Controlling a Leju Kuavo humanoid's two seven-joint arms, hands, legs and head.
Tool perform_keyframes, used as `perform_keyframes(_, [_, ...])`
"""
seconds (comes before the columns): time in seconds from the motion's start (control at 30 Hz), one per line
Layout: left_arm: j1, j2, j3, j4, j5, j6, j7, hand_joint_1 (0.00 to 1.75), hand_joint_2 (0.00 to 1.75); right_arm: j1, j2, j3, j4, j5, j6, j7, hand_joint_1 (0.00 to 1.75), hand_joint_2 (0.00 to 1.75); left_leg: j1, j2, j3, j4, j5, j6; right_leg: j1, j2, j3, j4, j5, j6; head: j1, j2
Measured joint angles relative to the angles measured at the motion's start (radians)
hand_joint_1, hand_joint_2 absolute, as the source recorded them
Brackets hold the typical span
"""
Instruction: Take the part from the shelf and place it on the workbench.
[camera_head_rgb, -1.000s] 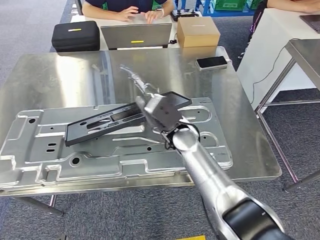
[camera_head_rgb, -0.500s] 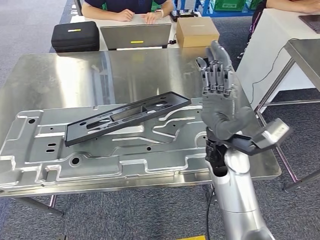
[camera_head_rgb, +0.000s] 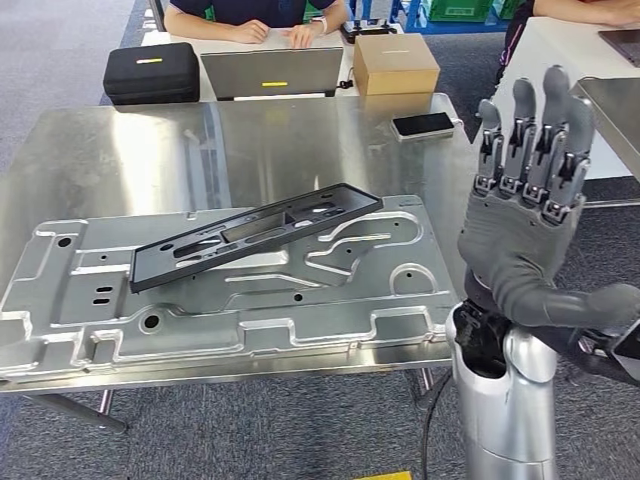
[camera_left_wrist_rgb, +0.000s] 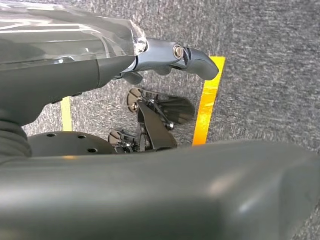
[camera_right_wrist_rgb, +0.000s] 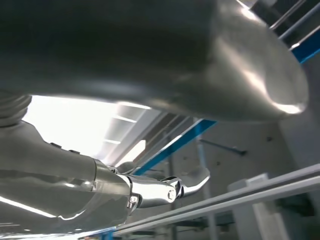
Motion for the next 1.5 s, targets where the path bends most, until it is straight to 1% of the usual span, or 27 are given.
perform_keyframes(0.1, [0.0,0.0,0.004,0.0,0.005,0.009,0.0,0.0,0.0,0.01,-0.001,0.0,-0.045,-0.007,0.007,-0.005,0.0,0.0,0.007,0.005,0.013,-0.024,0.013,0.014,0.0,0.0,-0.003,0.022,-0.023,0.006,0.0,0.0])
perform_keyframes(0.13, [-0.001,0.0,0.006,0.0,0.008,0.01,0.0,0.0,0.0,0.013,-0.002,0.0,-0.056,-0.008,0.01,-0.006,0.0,0.0,0.009,0.008,0.017,-0.032,0.017,0.017,0.0,0.0,-0.017,0.057,-0.049,0.006,0.0,0.0])
perform_keyframes(0.2, [-0.001,0.0,0.007,0.0,0.012,0.011,0.001,0.0,0.0,0.02,-0.006,0.001,-0.07,-0.011,0.014,-0.007,0.0,0.0,0.009,0.01,0.018,-0.034,0.018,0.018,0.0,0.001,-0.072,0.174,-0.111,0.008,0.0,0.0])
perform_keyframes(0.23, [0.0,0.0,0.008,0.0,0.012,0.011,0.002,0.0,0.0,0.025,-0.008,0.001,-0.076,-0.012,0.015,-0.008,0.0,0.0,0.01,0.011,0.018,-0.034,0.018,0.018,-0.001,0.0,-0.099,0.23,-0.128,0.011,0.0,0.0])
perform_keyframes(0.27, [0.001,0.0,0.008,0.0,0.012,0.011,0.003,0.0,0.0,0.029,-0.01,0.001,-0.08,-0.013,0.016,-0.008,0.0,0.0,0.011,0.011,0.018,-0.033,0.018,0.017,-0.002,0.0,-0.115,0.259,-0.126,0.015,0.0,0.0])
perform_keyframes(0.3, [0.001,0.0,0.008,0.0,0.011,0.012,0.003,0.0,0.0,0.032,-0.011,0.001,-0.083,-0.014,0.016,-0.008,0.0,0.0,0.014,0.011,0.018,-0.033,0.018,0.015,-0.004,0.0,-0.113,0.25,-0.102,0.018,0.0,0.0])
perform_keyframes(0.37, [0.001,0.0,0.009,0.0,0.011,0.013,0.004,0.0,0.0,0.033,-0.015,0.001,-0.089,-0.016,0.018,-0.008,0.0,0.0,0.02,0.011,0.017,-0.028,0.018,0.007,-0.011,-0.002,-0.065,0.139,-0.027,0.029,0.0,0.0])
perform_keyframes(0.43, [0.0,0.0,0.009,0.0,0.011,0.016,0.006,0.0,0.0,0.036,-0.018,0.0,-0.093,-0.018,0.021,-0.008,0.0,0.0,0.021,0.009,0.013,-0.02,0.019,-0.009,-0.012,0.001,-0.025,0.044,0.017,0.031,0.001,0.0])
perform_keyframes(0.47, [0.001,0.001,0.009,0.0,0.011,0.018,0.006,0.0,0.0,0.037,-0.019,0.0,-0.094,-0.019,0.021,-0.008,0.0,0.0,0.02,0.007,0.011,-0.018,0.022,-0.017,-0.011,0.003,-0.02,0.028,0.02,0.026,0.002,0.0])
perform_keyframes(0.57, [0.002,0.001,0.01,0.0,0.011,0.019,0.007,0.0,0.0,0.041,-0.02,-0.002,-0.097,-0.021,0.023,-0.009,0.0,0.0,0.019,0.005,0.005,-0.018,0.029,-0.035,-0.01,0.003,-0.034,0.029,0.028,-0.002,0.002,0.0])
perform_keyframes(0.63, [0.002,0.001,0.012,0.0,0.011,0.019,0.009,0.0,0.0,0.041,-0.02,-0.002,-0.097,-0.021,0.026,-0.009,0.0,0.0,0.021,0.005,-0.013,0.023,-0.017,-0.042,-0.011,-0.002,-0.048,0.028,0.04,-0.023,0.001,0.0])
perform_keyframes(0.7, [0.002,0.001,0.014,0.0,0.011,0.019,0.009,0.0,0.0,0.042,-0.02,-0.002,-0.097,-0.021,0.031,-0.009,0.0,0.0,0.022,0.005,-0.045,0.134,-0.105,-0.046,-0.009,-0.007,-0.067,0.028,0.053,-0.036,0.001,0.0])
perform_keyframes(0.73, [0.002,0.001,0.015,0.0,0.011,0.019,0.009,0.0,0.0,0.043,-0.021,-0.002,-0.097,-0.021,0.033,-0.009,0.0,0.0,0.022,0.005,-0.058,0.193,-0.137,-0.047,-0.007,-0.009,-0.075,0.029,0.059,-0.039,0.001,0.0])
perform_keyframes(0.77, [0.002,0.001,0.016,0.0,0.011,0.019,0.01,0.0,0.0,0.043,-0.021,-0.002,-0.097,-0.021,0.035,-0.009,0.0,0.0,0.021,0.006,-0.059,0.229,-0.152,-0.046,-0.003,-0.011,-0.083,0.029,0.064,-0.041,0.001,0.0])
perform_keyframes(0.8, [0.002,0.001,0.017,0.0,0.011,0.019,0.01,0.0,0.0,0.044,-0.021,-0.002,-0.097,-0.021,0.035,-0.009,0.0,0.0,0.02,0.005,-0.044,0.231,-0.148,-0.043,0.0,-0.013,-0.089,0.03,0.07,-0.041,0.001,0.0])
perform_keyframes(0.83, [0.002,0.001,0.017,0.0,0.011,0.019,0.01,0.0,0.0,0.044,-0.021,-0.002,-0.097,-0.021,0.035,-0.009,0.0,0.0,0.017,0.005,-0.01,0.194,-0.129,-0.037,0.004,-0.013,-0.095,0.03,0.075,-0.042,0.001,0.0])
perform_keyframes(0.93, [0.0,0.001,0.018,0.0,0.011,0.019,0.01,0.0,0.0,0.043,-0.022,-0.001,-0.098,-0.022,0.036,-0.009,0.0,0.0,0.001,0.005,0.122,-0.006,-0.071,-0.007,0.01,-0.014,-0.103,0.03,0.088,-0.037,0.001,0.0])
perform_keyframes(1.0, [-0.001,0.002,0.019,0.0,0.011,0.019,0.01,0.0,0.0,0.043,-0.023,0.0,-0.098,-0.022,0.038,-0.009,0.0,0.0,-0.009,0.005,0.149,-0.056,-0.065,0.002,0.008,-0.015,-0.107,0.029,0.098,-0.026,0.001,0.0])
perform_keyframes(1.07, [-0.001,0.001,0.019,0.0,0.011,0.02,0.01,0.0,0.0,0.043,-0.023,0.001,-0.099,-0.021,0.041,-0.009,0.0,0.0,-0.01,0.007,0.146,-0.067,-0.054,0.005,0.004,-0.015,-0.11,0.029,0.102,-0.012,0.001,0.0])
perform_keyframes(1.13, [-0.002,0.0,0.019,0.0,0.011,0.021,0.01,0.0,0.0,0.043,-0.024,0.001,-0.1,-0.021,0.041,-0.009,0.0,0.0,-0.005,0.013,0.136,-0.078,-0.038,0.014,0.005,-0.011,-0.122,0.06,0.062,-0.004,0.002,0.0])
perform_keyframes(1.23, [-0.003,-0.001,0.02,0.0,0.011,0.021,0.011,0.0,0.0,0.045,-0.026,0.002,-0.1,-0.021,0.043,-0.009,0.0,0.0,-0.003,0.018,0.104,-0.078,-0.013,0.022,0.005,-0.008,-0.167,0.22,-0.058,0.004,0.003,0.0])
perform_keyframes(1.27, [-0.002,-0.002,0.02,0.0,0.011,0.021,0.011,0.0,0.0,0.046,-0.027,0.002,-0.1,-0.021,0.043,-0.009,0.0,0.0,-0.003,0.02,0.093,-0.077,-0.005,0.022,0.005,-0.008,-0.174,0.266,-0.074,0.007,0.003,0.0])
perform_keyframes(1.3, [-0.002,-0.003,0.02,0.0,0.011,0.021,0.011,0.0,0.0,0.046,-0.028,0.002,-0.1,-0.021,0.044,-0.009,0.0,0.0,-0.002,0.021,0.082,-0.075,0.002,0.021,0.004,-0.008,-0.166,0.282,-0.068,0.01,0.003,0.0])
perform_keyframes(1.33, [-0.002,-0.003,0.02,0.0,0.011,0.021,0.011,0.0,0.0,0.046,-0.028,0.002,-0.1,-0.02,0.045,-0.01,0.0,0.0,-0.002,0.022,0.072,-0.072,0.008,0.019,0.003,-0.008,-0.141,0.261,-0.044,0.013,0.003,0.0])
perform_keyframes(1.37, [-0.002,-0.003,0.02,0.0,0.011,0.021,0.011,0.0,0.0,0.046,-0.029,0.002,-0.1,-0.02,0.045,-0.011,0.0,0.0,-0.001,0.023,0.063,-0.068,0.012,0.017,0.002,-0.008,-0.1,0.205,-0.012,0.014,0.003,0.0])
perform_keyframes(1.43, [-0.002,-0.003,0.021,0.0,0.011,0.02,0.013,0.0,0.0,0.046,-0.029,0.003,-0.104,-0.018,0.047,-0.015,0.0,0.0,-0.002,0.023,0.047,-0.054,0.018,0.009,0.002,-0.007,-0.015,0.069,0.022,0.014,0.003,0.0])
perform_keyframes(1.5, [-0.002,-0.003,0.021,0.0,0.01,0.019,0.014,0.0,0.0,0.046,-0.03,0.005,-0.108,-0.015,0.047,-0.018,0.0,0.0,-0.004,0.022,0.035,-0.043,0.027,-0.001,0.005,-0.005,0.018,0.003,0.022,0.011,0.002,0.0])
